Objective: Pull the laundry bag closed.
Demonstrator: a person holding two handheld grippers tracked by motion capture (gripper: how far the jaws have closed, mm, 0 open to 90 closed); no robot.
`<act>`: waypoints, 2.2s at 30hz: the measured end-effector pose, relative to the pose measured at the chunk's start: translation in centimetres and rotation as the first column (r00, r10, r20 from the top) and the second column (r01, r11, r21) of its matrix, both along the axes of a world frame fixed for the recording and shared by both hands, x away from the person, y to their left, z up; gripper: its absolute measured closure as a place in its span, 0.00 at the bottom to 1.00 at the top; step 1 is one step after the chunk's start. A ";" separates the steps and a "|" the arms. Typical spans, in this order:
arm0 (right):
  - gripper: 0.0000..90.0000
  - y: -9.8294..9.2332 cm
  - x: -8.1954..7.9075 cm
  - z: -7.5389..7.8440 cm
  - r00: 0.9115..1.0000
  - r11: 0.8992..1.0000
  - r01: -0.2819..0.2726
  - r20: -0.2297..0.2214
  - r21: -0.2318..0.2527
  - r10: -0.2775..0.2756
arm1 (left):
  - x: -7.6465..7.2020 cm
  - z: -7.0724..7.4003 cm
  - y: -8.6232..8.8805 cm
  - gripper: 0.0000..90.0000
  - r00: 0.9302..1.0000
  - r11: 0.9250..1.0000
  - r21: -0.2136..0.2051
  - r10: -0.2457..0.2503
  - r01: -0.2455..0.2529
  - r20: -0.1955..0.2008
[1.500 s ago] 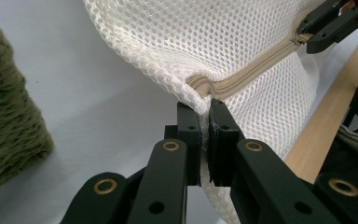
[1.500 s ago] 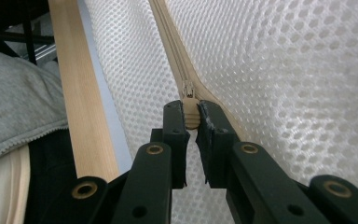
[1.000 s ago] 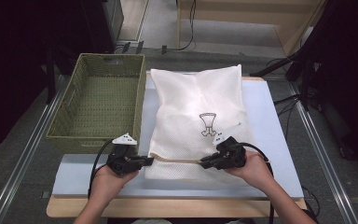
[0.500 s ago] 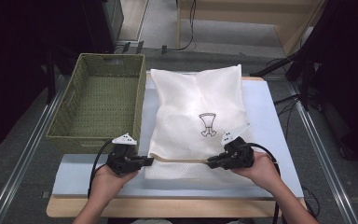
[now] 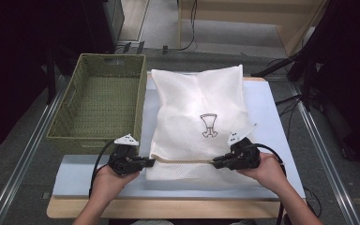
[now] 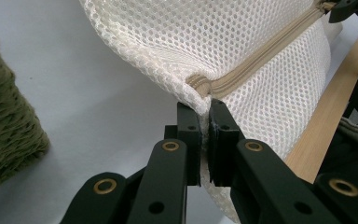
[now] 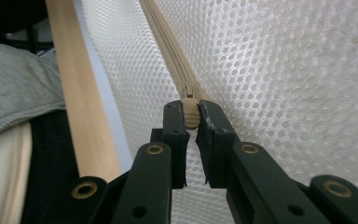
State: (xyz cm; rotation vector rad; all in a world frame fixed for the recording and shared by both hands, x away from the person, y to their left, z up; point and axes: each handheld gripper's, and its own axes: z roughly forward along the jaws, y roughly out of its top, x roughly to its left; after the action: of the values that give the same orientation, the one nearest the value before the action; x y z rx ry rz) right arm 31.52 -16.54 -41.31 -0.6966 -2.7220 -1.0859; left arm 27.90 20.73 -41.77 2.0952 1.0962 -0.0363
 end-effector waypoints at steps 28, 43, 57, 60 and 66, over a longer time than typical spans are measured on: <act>0.92 -2.4 -0.1 -0.2 1.000 1.000 0.021 0.004 -0.011 -0.021 | 0.2 0.2 0.0 0.96 1.000 1.000 0.011 -0.017 0.017 -0.006; 0.92 -4.5 -1.4 0.4 0.997 0.997 0.080 0.004 -0.024 -0.080 | 0.5 0.1 0.1 0.96 1.000 1.000 0.018 -0.022 0.023 -0.015; 0.92 -6.3 -2.3 1.0 0.993 0.992 0.118 0.025 -0.041 -0.117 | 0.5 -0.4 -0.1 0.95 0.999 0.998 0.043 -0.037 0.038 -0.018; 0.92 -6.5 -2.3 0.9 0.993 0.993 0.112 0.027 -0.042 -0.111 | 0.5 -0.4 0.1 0.95 0.999 0.999 0.034 -0.030 0.031 -0.021; 0.92 -7.4 -2.3 0.5 0.991 0.990 0.133 0.025 -0.050 -0.132 | 0.5 -0.4 0.1 0.95 0.999 0.999 0.034 -0.031 0.031 -0.022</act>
State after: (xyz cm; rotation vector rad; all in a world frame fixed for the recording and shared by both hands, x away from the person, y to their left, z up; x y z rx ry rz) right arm 29.18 -23.96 -40.85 -0.8900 -2.7651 -1.0580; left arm 28.45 20.87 -42.14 2.1468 1.0837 -0.0553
